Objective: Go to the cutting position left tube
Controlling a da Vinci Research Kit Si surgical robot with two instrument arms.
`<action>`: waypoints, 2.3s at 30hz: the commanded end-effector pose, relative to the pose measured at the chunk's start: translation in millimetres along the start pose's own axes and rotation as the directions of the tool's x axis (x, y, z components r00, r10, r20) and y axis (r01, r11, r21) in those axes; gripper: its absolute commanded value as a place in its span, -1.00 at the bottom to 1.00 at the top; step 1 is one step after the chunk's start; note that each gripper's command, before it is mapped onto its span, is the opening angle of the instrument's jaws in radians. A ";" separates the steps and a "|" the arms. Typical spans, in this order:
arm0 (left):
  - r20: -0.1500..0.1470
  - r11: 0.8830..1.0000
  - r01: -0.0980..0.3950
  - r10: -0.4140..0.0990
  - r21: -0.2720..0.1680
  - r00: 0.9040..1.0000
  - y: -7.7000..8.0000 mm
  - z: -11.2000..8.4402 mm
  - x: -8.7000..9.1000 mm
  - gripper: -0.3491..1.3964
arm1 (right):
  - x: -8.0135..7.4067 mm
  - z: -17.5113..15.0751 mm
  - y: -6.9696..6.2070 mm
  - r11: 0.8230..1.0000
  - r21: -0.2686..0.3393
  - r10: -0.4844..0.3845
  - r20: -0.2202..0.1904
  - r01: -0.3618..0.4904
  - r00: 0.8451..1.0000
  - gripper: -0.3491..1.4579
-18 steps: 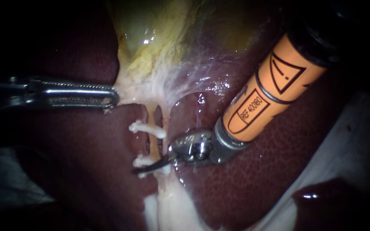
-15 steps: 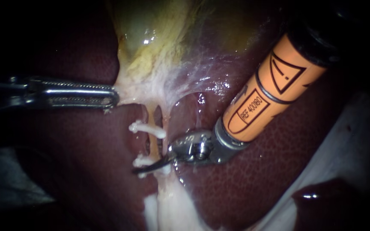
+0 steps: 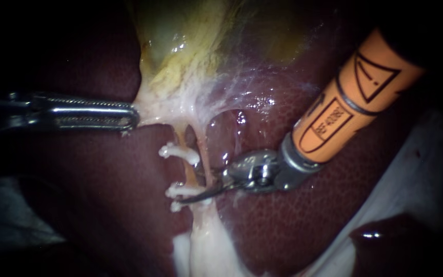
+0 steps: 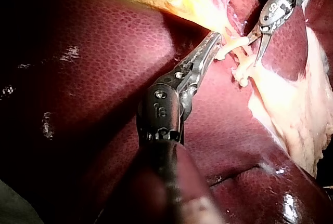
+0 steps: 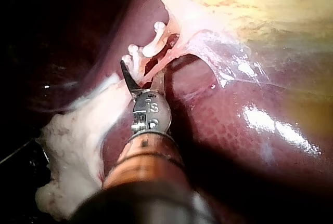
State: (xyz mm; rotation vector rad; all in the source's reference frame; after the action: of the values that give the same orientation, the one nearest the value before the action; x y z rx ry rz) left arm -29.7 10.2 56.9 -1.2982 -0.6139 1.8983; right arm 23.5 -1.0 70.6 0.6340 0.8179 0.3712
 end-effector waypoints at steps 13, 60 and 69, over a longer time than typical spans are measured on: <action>0.000 1.000 -0.001 0.001 -0.003 1.000 -0.1 -0.2 0.0 -1.00 | -1.1 -4.0 0.3 0.997 0.075 -0.010 -0.050 0.013 0.999 0.78; -0.001 1.000 -0.001 0.001 0.000 1.000 -0.1 0.2 -0.1 -1.00 | -0.4 0.4 1.6 0.977 0.205 -0.034 -0.092 0.052 0.995 0.82; -0.001 1.000 -0.001 0.001 0.000 1.000 -0.1 0.3 -0.1 -1.00 | -0.3 0.5 1.9 0.977 0.208 -0.034 -0.091 0.052 0.995 0.82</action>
State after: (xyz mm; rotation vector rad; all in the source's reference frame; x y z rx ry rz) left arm -29.9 10.3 57.2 -1.2990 -0.6129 1.8985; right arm 23.5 0.1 72.3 0.8031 0.9618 0.2754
